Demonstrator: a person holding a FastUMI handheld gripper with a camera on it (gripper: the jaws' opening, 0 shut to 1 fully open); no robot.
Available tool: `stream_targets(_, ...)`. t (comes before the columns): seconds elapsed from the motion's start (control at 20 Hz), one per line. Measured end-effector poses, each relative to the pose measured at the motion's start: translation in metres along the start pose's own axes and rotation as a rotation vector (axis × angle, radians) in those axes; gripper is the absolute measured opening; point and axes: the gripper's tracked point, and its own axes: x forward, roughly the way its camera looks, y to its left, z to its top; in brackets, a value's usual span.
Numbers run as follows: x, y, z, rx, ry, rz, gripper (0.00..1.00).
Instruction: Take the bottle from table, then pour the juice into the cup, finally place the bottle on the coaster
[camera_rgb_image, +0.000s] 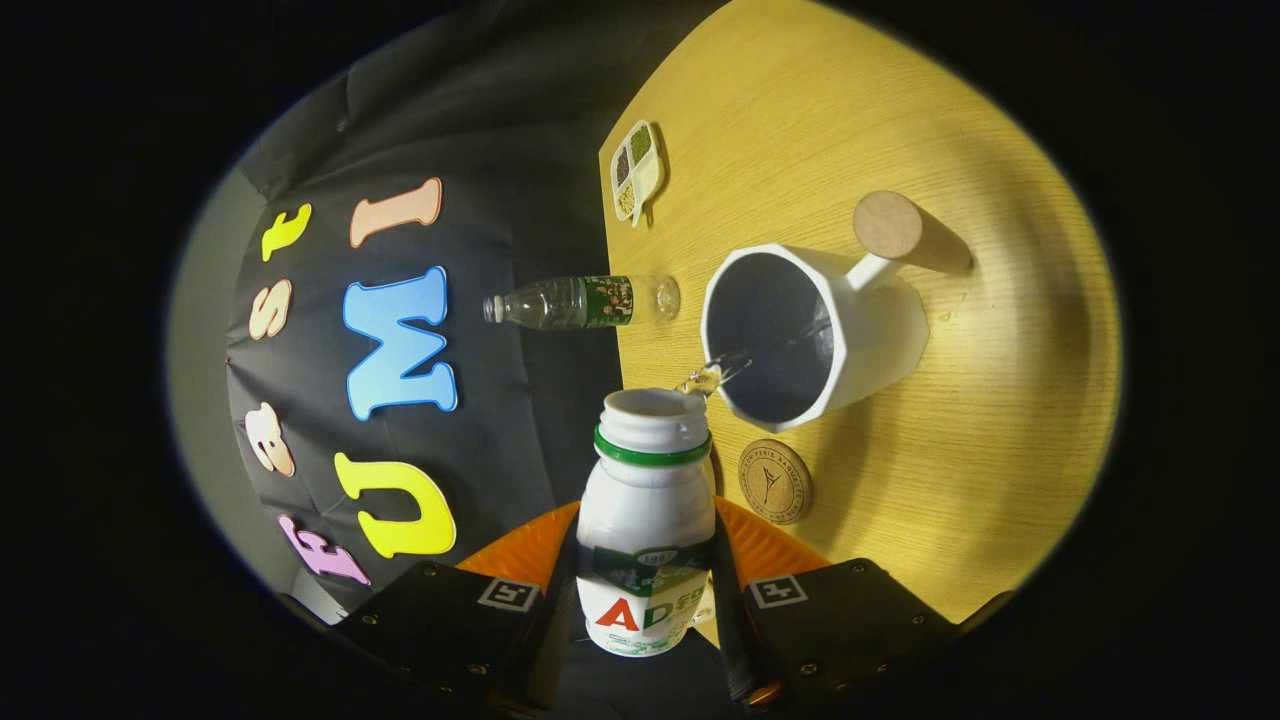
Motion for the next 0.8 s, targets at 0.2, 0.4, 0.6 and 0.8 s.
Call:
stream_targets(0.2,0.0005,-0.0033,0.0001,0.027,-0.005,-0.004,0.62)
stream_targets(0.4,0.0023,-0.0056,0.0004,0.041,-0.008,-0.008,0.62)
stream_targets(0.6,0.0024,-0.0053,0.0012,0.039,-0.008,-0.008,0.62)
stream_targets(0.8,0.0034,-0.0053,0.0011,0.042,-0.007,-0.01,0.62)
